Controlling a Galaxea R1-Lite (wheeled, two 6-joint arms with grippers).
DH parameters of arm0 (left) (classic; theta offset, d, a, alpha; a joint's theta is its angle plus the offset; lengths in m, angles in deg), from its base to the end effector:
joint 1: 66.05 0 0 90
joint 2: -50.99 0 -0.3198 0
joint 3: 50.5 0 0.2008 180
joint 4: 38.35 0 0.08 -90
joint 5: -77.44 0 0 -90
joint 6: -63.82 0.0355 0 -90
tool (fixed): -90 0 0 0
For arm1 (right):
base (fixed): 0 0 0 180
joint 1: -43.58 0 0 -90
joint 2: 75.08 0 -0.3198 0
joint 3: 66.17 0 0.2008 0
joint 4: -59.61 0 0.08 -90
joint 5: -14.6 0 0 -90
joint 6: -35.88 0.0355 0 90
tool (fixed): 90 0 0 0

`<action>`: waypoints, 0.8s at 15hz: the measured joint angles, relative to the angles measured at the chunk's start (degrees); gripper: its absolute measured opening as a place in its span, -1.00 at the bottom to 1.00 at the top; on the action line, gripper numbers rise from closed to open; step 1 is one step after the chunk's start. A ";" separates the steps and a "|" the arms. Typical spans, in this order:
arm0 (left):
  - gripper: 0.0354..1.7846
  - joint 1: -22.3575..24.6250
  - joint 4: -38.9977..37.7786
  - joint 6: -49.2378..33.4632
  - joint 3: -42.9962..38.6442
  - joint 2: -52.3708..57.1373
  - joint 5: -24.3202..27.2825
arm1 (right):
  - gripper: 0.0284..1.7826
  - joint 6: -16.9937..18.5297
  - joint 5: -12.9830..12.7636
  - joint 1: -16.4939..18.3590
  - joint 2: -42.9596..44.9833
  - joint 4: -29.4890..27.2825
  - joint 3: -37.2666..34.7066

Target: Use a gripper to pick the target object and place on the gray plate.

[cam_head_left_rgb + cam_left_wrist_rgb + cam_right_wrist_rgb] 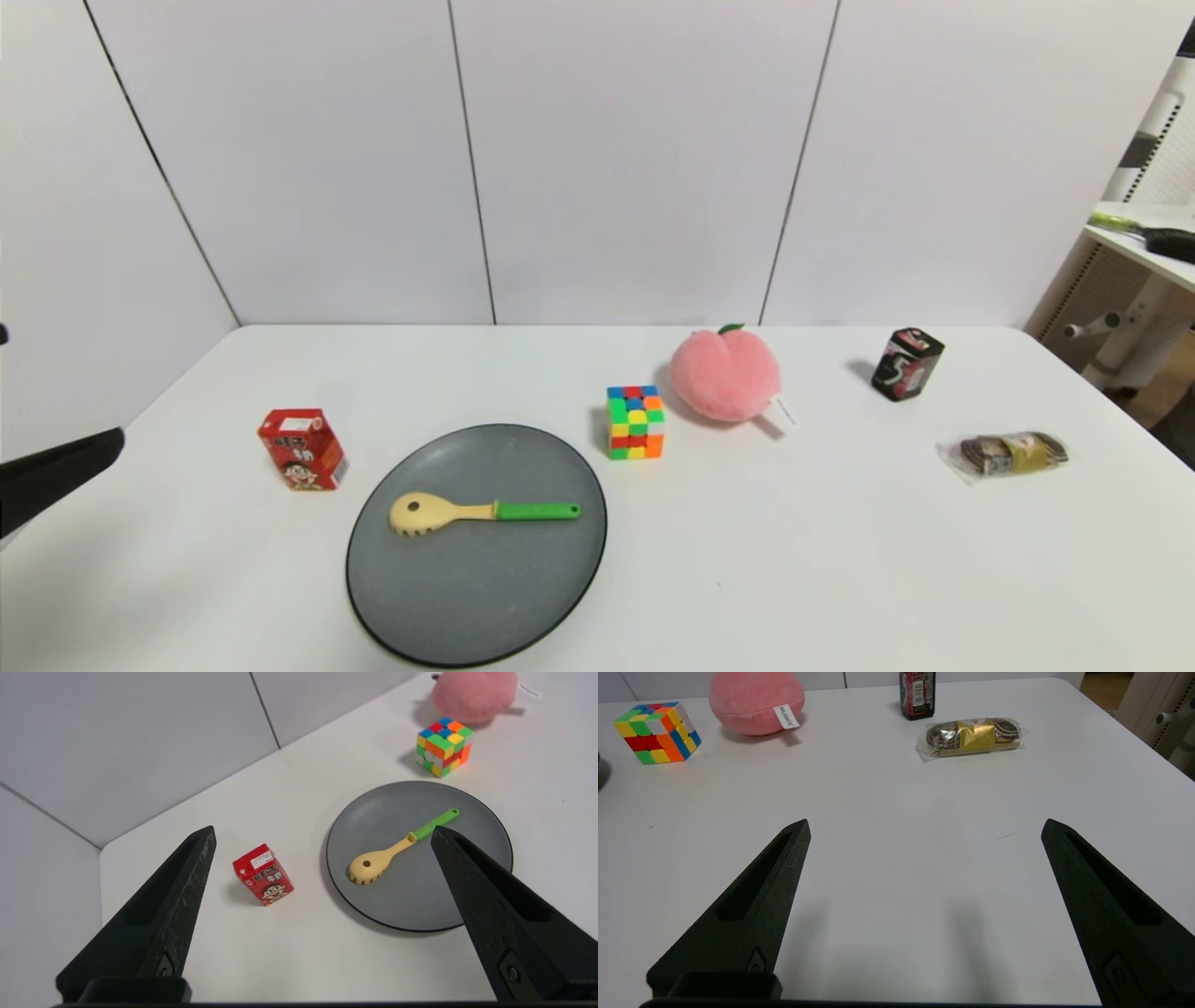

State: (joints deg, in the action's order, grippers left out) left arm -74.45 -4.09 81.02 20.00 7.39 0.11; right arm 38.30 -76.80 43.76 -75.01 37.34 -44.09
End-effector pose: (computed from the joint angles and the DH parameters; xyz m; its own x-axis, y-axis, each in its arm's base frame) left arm 0.0594 -0.0166 0.2967 0.9252 -0.3583 -0.1250 0.3792 0.8861 0.2664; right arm -0.0183 -0.0008 0.0751 0.9996 -0.0276 -0.0021 0.0276 0.9987 0.0422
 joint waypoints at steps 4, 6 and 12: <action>0.87 3.02 -11.00 -3.29 -14.88 12.64 -1.17 | 0.92 0.00 0.00 0.00 0.00 0.02 0.00; 0.87 4.30 -13.25 -4.11 -20.31 18.21 -2.23 | 0.92 0.02 0.00 0.00 0.00 0.02 0.00; 0.89 8.58 -13.52 -5.24 -35.33 32.66 -2.61 | 0.92 0.00 0.00 0.00 0.00 0.02 0.00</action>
State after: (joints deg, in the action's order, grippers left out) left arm -65.87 -17.61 75.77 -15.33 40.05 -2.50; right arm 38.30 -76.80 43.76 -75.01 37.37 -44.09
